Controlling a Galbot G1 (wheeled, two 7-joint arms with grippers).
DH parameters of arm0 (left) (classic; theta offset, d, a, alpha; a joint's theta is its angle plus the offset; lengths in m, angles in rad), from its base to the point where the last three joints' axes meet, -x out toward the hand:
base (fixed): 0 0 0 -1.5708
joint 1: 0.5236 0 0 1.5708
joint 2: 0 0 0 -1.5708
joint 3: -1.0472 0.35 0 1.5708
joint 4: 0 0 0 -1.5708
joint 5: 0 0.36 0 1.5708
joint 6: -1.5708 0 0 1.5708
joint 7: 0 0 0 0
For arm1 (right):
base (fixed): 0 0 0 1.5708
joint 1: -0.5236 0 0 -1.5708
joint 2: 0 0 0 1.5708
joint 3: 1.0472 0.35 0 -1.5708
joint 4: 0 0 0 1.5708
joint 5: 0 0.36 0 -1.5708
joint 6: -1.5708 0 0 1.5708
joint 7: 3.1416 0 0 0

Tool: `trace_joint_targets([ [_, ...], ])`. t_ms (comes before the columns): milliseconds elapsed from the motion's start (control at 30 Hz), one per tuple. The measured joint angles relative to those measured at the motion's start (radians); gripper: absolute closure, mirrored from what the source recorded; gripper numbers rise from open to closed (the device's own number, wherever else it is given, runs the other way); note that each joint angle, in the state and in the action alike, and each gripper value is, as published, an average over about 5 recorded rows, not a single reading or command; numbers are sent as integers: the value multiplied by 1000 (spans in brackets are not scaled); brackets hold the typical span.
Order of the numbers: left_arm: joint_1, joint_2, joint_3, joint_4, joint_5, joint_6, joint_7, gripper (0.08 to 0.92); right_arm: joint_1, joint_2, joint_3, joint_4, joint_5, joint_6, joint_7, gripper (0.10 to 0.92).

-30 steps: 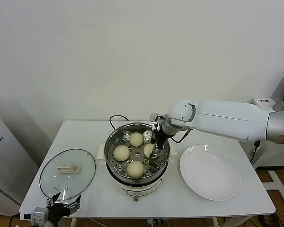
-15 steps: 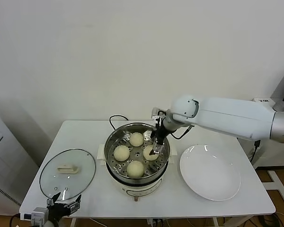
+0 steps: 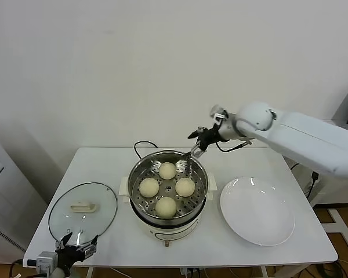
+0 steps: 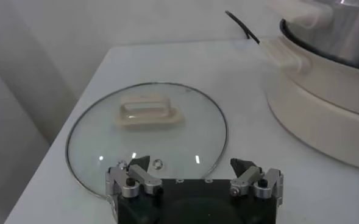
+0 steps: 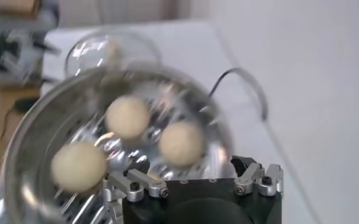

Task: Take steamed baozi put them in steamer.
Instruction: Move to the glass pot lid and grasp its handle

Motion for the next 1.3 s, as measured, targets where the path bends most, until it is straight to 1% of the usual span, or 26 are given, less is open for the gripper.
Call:
trace_joint_targets([
  [300, 0, 19, 2, 3, -9, -16, -1, 177, -360, -90, 395, 44, -39, 171, 208, 203],
  [467, -6, 26, 5, 3, -10, -27, 0, 177, -591, -99, 627, 81, -81, 256, 325, 203],
  [633, -17, 25, 14, 6, 1, -38, 5, 177, -808, -84, 831, 114, -140, 339, 406, 203],
  [933, -26, 14, 27, 21, 100, -81, 9, 177, -1145, 25, 1138, 157, -268, 452, 473, 203],
  [1300, -41, 7, 20, 84, 466, -204, 18, 177, -1439, 222, 1411, 157, -418, 538, 466, 203],
])
